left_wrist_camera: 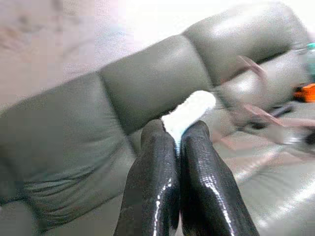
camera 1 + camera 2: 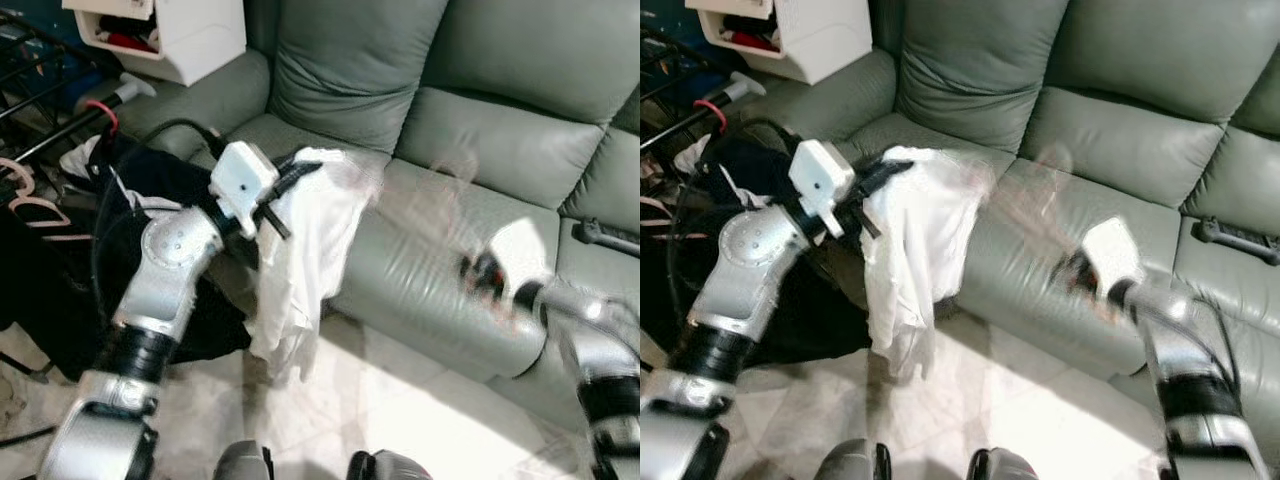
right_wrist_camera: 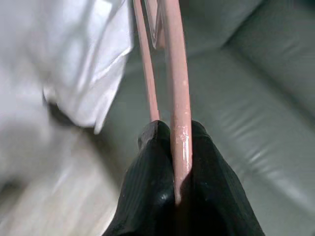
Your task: Hang hanger
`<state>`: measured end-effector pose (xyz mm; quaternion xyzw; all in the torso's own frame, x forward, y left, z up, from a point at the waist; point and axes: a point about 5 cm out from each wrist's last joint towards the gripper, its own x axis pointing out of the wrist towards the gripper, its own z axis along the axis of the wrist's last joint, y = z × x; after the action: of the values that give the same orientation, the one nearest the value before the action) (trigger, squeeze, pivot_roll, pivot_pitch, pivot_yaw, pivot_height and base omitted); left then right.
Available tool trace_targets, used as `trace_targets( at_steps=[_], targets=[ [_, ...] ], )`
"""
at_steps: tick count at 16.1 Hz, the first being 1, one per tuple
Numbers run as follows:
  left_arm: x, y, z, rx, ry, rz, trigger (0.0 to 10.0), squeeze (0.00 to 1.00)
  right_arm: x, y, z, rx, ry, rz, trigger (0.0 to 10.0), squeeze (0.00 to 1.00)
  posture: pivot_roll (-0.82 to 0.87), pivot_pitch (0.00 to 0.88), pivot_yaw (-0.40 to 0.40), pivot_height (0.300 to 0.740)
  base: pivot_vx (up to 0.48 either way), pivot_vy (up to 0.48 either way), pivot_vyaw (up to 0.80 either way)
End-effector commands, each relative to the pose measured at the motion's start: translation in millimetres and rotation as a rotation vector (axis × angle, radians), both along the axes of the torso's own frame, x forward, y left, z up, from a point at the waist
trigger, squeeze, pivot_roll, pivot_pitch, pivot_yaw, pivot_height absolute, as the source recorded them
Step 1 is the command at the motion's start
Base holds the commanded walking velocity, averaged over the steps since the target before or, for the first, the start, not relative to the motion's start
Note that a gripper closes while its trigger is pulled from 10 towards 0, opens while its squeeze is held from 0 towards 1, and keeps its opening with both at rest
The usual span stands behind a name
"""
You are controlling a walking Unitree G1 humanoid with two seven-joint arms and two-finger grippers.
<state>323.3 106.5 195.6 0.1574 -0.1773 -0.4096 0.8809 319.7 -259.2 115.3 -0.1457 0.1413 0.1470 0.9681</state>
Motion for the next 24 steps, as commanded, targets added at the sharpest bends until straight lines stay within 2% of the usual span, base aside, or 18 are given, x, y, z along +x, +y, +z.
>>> trace_targets(
  at_steps=[1, 3, 5, 7, 8, 9, 10, 11, 12, 13, 15, 16, 17, 18, 19, 21, 22, 24],
  targets=[
    [-2.9, -1.4, 0.9, 0.008, -0.006, -0.021, 10.0, 0.0, 4.6, -3.5, 14.2, 0.028, -0.084, -0.043, 10.0, 0.0, -0.03, 0.058, 0.029, 0.74, 0.0, 0.0, 0.0],
    [-9.7, -8.4, -8.2, 0.007, 0.017, -0.044, 10.0, 0.0, 10.4, 2.6, 25.3, 0.06, -0.148, -0.048, 10.0, 0.0, -0.04, 0.06, 0.023, 0.74, 0.0, 0.0, 0.0],
    [-20.3, -19.3, -8.5, -0.017, 0.047, -0.089, 10.0, 0.0, 19.8, 2.1, 33.7, 0.16, -0.194, -0.124, 10.0, 0.0, -0.03, 0.06, 0.017, 0.74, 0.0, 0.0, 0.0],
    [-27.3, -26.7, -8.3, -0.015, 0.045, -0.118, 10.0, 0.0, 26.2, 5.6, 35.1, 0.275, -0.177, -0.16, 10.0, 0.0, -0.03, 0.06, 0.014, 0.74, 0.0, 0.0, 0.0],
    [-29.1, -29.8, -7.8, -0.005, 0.024, -0.12, 10.0, 0.0, 30.1, 11.8, 32.8, 0.401, -0.12, -0.181, 10.0, 0.0, -0.03, 0.061, 0.012, 0.74, 0.0, 0.0, 0.0],
    [-28.3, -30.1, -7.5, 0.001, 0.014, -0.112, 10.0, 0.0, 30.8, 15.6, 30.8, 0.451, -0.083, -0.176, 10.0, 0.0, -0.03, 0.06, 0.012, 0.74, 0.0, 0.0, 0.0],
    [-26.1, -30.3, -6.0, 0.022, -0.014, -0.101, 10.0, 0.0, 27.1, 31.1, 24.2, 0.464, 0.006, -0.074, 10.0, 0.0, -0.03, 0.061, 0.012, 0.74, 0.0, 0.0, 0.0],
    [-25.0, -29.9, -4.5, 0.044, -0.039, -0.088, 10.0, 0.0, 21.3, 39.7, 16.8, 0.421, 0.069, 0.009, 10.0, 0.0, -0.03, 0.06, 0.009, 0.74, 0.0, 0.0, 0.0],
    [-23.0, -28.0, -2.2, 0.103, -0.097, -0.071, 10.0, 0.0, 8.1, 44.5, 2.8, 0.319, 0.157, 0.136, 10.0, 0.0, -0.03, 0.06, 0.009, 0.74, 0.0, 0.0, 0.0],
    [-22.5, -26.2, -0.6, 0.131, -0.121, -0.069, 10.0, 0.0, 4.8, 39.4, -3.9, 0.312, 0.195, 0.111, 10.0, 0.0, -0.03, 0.06, 0.009, 0.74, 0.0, 0.0, 0.0],
    [-25.6, -26.5, 2.0, 0.088, -0.088, -0.093, 10.0, 0.0, 11.7, 26.1, 0.2, 0.381, 0.169, -0.022, 10.0, 0.0, -0.03, 0.06, 0.009, 0.74, 0.0, 0.0, 0.0],
    [-39.0, -32.5, -4.1, 0.061, 0.0, -0.195, 10.0, 0.0, 18.3, 21.7, 7.9, 0.512, 0.127, -0.103, 10.0, 0.0, -0.03, 0.06, 0.009, 0.74, 0.0, 0.0, 0.0],
    [-45.6, -35.9, -6.5, 0.025, 0.063, -0.246, 10.0, 0.0, 18.3, 21.7, 6.2, 0.551, 0.146, -0.117, 10.0, 0.0, -0.03, 0.059, 0.007, 0.74, 0.0, 0.0, 0.0],
    [-48.9, -36.6, -9.4, 0.046, 0.078, -0.272, 10.0, 0.0, 16.8, 23.1, 3.1, 0.565, 0.173, -0.106, 10.0, 0.0, -0.03, 0.059, 0.005, 0.74, 0.0, 0.0, 0.0],
    [-45.0, -32.0, -14.1, 0.127, 0.022, -0.227, 10.0, 0.0, 8.1, 32.8, -4.4, 0.496, 0.248, 0.021, 10.0, 0.0, -0.02, 0.058, 0.0, 0.74, 0.0, 0.0, 0.0],
    [-38.5, -25.5, -14.4, 0.16, -0.008, -0.18, 10.0, 0.0, -0.4, 40.7, -7.0, 0.408, 0.281, 0.153, 10.0, 0.0, -0.02, 0.058, 0.0, 0.74, 0.0, 0.0, 0.0],
    [-36.7, -22.1, -12.6, 0.176, -0.016, -0.164, 10.0, 0.0, -3.1, 39.7, -7.9, 0.372, 0.293, 0.182, 10.0, 0.0, -0.02, 0.057, -0.004, 0.74, 0.0, 0.0, 0.0],
    [-28.6, -9.8, -12.4, 0.278, -0.092, -0.103, 10.0, 0.0, -7.9, 26.6, -7.6, 0.308, 0.323, 0.203, 10.0, 0.0, -0.02, 0.057, -0.004, 0.74, 0.0, 0.0, 0.0]
  ],
)
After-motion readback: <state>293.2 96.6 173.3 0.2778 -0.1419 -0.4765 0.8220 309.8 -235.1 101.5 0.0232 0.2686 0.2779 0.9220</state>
